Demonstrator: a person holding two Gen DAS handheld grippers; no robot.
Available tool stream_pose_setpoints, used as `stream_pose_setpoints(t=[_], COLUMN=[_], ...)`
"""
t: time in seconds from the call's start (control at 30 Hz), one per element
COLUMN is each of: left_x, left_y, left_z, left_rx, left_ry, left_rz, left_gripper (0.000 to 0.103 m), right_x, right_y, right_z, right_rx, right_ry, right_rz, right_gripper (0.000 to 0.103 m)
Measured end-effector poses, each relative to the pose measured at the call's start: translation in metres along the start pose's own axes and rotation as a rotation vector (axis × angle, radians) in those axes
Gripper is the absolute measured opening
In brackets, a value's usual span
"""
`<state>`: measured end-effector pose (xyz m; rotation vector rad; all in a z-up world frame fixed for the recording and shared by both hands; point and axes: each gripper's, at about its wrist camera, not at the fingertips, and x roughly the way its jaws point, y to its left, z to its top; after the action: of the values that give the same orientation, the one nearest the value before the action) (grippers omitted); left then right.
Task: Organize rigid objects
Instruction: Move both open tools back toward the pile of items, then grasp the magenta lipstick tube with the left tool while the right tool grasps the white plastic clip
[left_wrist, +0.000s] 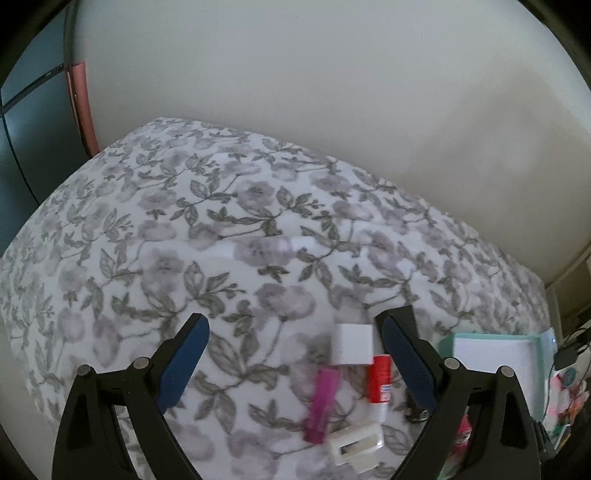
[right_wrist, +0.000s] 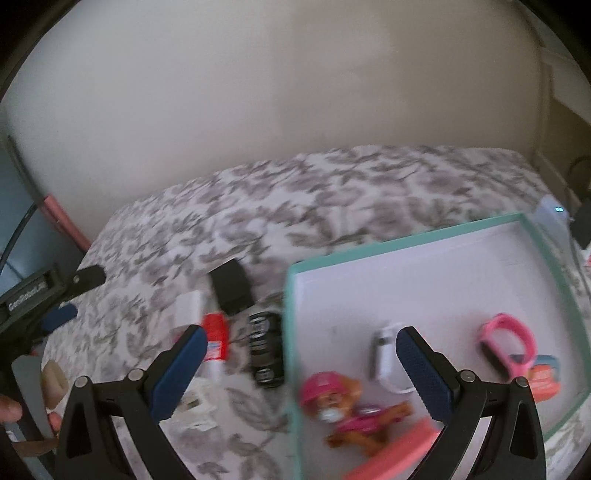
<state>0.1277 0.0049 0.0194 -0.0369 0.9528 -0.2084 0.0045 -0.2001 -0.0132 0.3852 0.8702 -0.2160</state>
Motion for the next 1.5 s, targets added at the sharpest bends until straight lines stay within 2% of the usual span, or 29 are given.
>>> stream_pose_setpoints(t=[0.23, 0.37, 0.6, 0.9, 1.1, 1.27, 1.5], left_x=[0.032, 0.043, 0.062, 0.072, 0.079, 0.086, 0.101], left_y=[0.013, 0.024, 0.032, 0.027, 0.016, 0.002, -0.019], left_z=[-0.015, -0.023, -0.034, -0.038, -0.043, -0.046, -0.051], left_rx=[0.036, 0.0, -0.009, 0.004, 0.028, 0.066, 0.134], left_ry=[0.179, 0.23, 0.3, 0.34, 0.37, 0.394, 0.407], left_rz=[0.088, 0.072, 0.091, 0.051, 0.022, -0.031, -0.011], left_gripper=[0.095, 0.095, 0.095, 0.095, 0.095, 0.095, 0.095], right_x=[0.022, 0.034, 0.059, 0.076, 0.083, 0.084, 0.077], right_y=[0.044, 0.062, 0.079, 0.094, 0.083, 0.076, 0.073], right_z=[-0.012, -0.022, -0.041, -0.057, -0.053, -0.05, -0.047], right_rx=[-0.087, -0.161, -0.239, -0.34, -0.291, -0.275, -0.271], right_ry=[0.079, 0.123, 0.221, 0.269, 0.274, 0.265, 0.244], right_rz=[0.077, 0.073, 0.071, 0.034, 0.02, 0.011, 0.004], right_gripper=[0.103, 0.103, 0.103, 0.103, 0.103, 0.103, 0.099])
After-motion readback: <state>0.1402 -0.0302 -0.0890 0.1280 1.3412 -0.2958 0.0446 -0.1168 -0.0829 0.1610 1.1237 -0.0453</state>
